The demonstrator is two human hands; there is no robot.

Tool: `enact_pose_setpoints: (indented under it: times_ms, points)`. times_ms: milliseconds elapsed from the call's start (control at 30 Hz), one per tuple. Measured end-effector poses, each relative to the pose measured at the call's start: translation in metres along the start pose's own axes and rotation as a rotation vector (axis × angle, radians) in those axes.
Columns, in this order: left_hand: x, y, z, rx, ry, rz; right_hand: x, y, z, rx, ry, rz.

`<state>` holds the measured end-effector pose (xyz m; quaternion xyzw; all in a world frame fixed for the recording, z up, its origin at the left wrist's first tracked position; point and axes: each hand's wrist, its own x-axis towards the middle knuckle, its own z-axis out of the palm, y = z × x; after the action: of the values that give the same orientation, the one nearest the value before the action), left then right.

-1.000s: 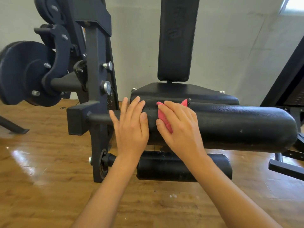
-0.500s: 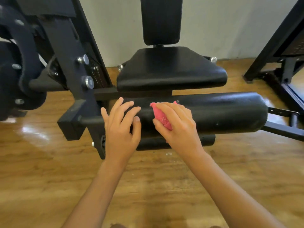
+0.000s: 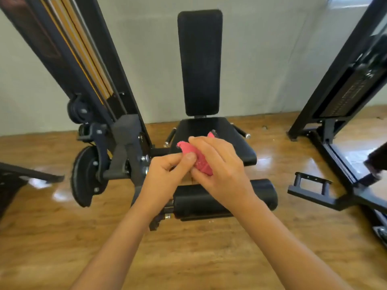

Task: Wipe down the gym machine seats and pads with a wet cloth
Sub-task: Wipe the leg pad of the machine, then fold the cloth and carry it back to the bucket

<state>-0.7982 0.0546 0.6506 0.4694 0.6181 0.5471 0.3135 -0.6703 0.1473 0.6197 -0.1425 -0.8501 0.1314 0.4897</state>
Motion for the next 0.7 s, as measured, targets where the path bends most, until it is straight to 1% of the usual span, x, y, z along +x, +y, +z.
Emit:
enact_pose_setpoints:
  times_ms: [67,133,200,333,400,467,600,700]
  points:
    - [0.006,0.056,-0.014,-0.038,0.038,0.022,0.046,-0.023,-0.026,0.039,-0.02,-0.055]
    - [0.009,0.102,-0.029,-0.067,0.082,0.057,0.083,-0.045,-0.05,0.091,-0.041,-0.025]
    - [0.01,0.141,-0.042,-0.061,0.103,0.105,0.11,-0.066,-0.07,0.148,-0.027,0.066]
    - [0.007,0.203,-0.063,-0.033,0.158,0.202,0.153,-0.094,-0.103,0.244,0.057,0.296]
    - [0.006,0.227,-0.069,-0.04,0.17,0.247,0.173,-0.104,-0.119,0.315,0.016,0.391]
    - [0.004,0.247,-0.072,-0.057,0.17,0.285,0.19,-0.113,-0.134,0.39,-0.01,0.439]
    - [0.0,0.273,-0.08,-0.069,0.155,0.354,0.215,-0.126,-0.159,0.475,0.009,0.388]
    - [0.0,0.287,-0.09,-0.062,0.194,0.365,0.225,-0.134,-0.175,0.375,0.014,0.263]
